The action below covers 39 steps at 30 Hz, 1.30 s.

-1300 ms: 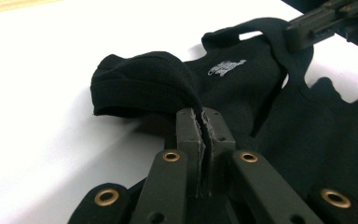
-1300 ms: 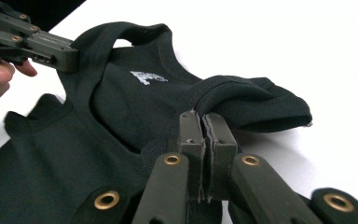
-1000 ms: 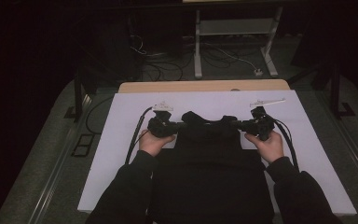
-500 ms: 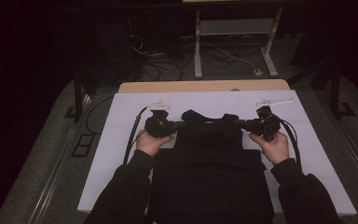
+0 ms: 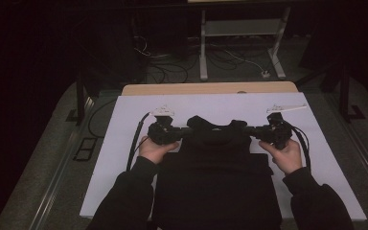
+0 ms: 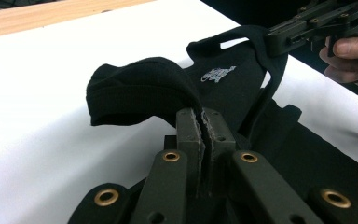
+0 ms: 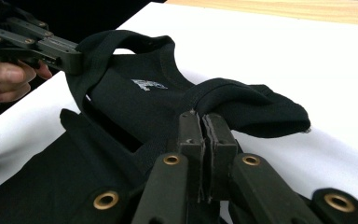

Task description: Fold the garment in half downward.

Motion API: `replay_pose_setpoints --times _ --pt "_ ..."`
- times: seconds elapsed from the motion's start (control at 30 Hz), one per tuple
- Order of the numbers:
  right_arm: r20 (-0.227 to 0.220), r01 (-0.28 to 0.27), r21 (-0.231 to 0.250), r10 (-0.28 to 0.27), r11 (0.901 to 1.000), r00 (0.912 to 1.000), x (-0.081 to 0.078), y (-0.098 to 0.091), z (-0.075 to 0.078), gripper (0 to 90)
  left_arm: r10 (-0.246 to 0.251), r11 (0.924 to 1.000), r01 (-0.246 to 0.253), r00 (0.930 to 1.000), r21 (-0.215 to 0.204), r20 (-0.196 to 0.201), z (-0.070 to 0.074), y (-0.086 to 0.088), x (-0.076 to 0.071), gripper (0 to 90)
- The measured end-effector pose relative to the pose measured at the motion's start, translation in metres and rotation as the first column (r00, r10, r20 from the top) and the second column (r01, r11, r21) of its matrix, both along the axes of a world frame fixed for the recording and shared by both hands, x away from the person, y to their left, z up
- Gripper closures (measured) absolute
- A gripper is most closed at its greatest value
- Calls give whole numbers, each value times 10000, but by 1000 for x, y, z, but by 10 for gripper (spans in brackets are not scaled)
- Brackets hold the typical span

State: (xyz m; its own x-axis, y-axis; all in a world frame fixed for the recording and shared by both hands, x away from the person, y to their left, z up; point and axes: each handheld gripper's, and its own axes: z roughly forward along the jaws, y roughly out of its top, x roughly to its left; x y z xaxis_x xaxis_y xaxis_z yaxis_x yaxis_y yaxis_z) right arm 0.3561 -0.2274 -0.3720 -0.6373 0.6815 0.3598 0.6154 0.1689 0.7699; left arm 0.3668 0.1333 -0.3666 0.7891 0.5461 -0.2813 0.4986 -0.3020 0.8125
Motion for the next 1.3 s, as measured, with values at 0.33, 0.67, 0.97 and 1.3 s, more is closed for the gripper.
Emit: replay_pose_setpoints --times 0.33,0.67,0.97,1.3 --pt "85 -204 -68 205 9998 9998 -14 0 3 856 -51 10000 50 9999 -22 -136 -1 2 -12 856" --pt "119 -418 -32 419 9991 9991 -28 1 6 856 -130 9999 130 9998 10 -173 1 5 -26 856" --pt "153 -659 -128 661 9977 9977 -43 3 5 856 -180 9998 184 9994 118 -305 -2 9 -39 856" --pt "75 -849 -185 851 9962 9963 -52 7 3 855 -183 9997 192 9985 176 -519 -8 13 -49 855"
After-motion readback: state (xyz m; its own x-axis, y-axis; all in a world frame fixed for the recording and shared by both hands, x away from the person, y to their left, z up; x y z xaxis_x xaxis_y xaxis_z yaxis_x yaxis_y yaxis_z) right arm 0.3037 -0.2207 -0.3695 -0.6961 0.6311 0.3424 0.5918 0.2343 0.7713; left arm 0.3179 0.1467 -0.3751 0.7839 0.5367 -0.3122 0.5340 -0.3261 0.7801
